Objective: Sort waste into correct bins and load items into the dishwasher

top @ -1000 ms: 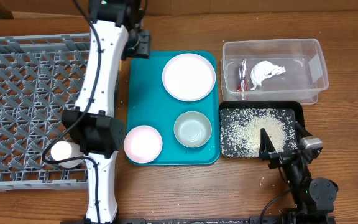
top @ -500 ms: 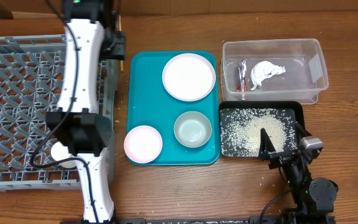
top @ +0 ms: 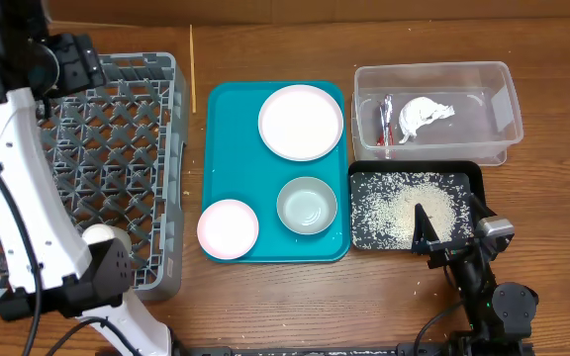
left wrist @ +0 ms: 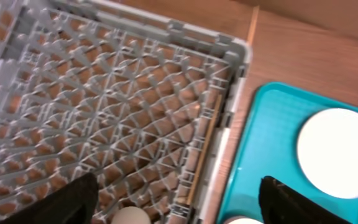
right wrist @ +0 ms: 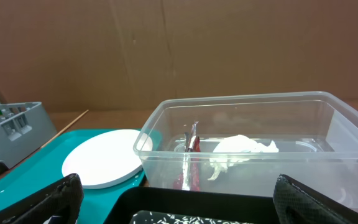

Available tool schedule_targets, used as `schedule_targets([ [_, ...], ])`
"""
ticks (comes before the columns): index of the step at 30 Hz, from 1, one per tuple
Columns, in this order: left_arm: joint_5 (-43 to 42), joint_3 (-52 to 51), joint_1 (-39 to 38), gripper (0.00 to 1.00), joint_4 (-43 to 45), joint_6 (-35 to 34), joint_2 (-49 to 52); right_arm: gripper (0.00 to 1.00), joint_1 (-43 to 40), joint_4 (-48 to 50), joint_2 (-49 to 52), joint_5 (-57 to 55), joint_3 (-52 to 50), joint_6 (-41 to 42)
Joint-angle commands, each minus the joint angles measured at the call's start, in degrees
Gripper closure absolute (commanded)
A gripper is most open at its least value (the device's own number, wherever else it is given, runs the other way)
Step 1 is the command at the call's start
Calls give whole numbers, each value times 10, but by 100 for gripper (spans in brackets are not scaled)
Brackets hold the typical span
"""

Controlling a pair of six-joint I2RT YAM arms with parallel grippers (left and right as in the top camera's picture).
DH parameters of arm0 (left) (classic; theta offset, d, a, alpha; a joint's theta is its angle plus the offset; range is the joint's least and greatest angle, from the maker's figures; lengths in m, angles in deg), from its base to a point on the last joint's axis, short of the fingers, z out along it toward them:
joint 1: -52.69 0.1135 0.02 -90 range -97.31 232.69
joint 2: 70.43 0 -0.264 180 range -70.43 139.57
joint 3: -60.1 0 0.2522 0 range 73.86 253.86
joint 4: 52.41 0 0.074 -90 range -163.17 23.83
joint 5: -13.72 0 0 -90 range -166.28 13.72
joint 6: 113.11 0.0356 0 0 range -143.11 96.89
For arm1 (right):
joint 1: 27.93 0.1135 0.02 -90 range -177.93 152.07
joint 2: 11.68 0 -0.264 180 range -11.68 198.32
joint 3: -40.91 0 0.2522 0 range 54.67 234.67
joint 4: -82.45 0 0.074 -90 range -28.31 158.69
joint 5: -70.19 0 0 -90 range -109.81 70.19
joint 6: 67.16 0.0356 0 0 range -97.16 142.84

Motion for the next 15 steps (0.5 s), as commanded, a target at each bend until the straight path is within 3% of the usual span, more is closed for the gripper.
schedule_targets([
  [1,-73,-10,-23,23,1,22,24,0,-4,3,-6,0,-6,-2],
  [4,-59,-19,-69,22,9,30,50,0,-4,3,-6,0,-6,-2],
  [6,-63,-19,-102,4,28,57,75,0,-4,3,-6,0,-6,-2],
  [7,-64,-19,-117,0,41,56,89,0,-4,3,-6,0,-6,-2],
  [11,-61,-19,-152,0,98,55,130,0,-4,3,-6,0,-6,-2],
  [15,-23,-19,-173,31,178,4,196,0,-4,3,-6,0,-6,-2],
])
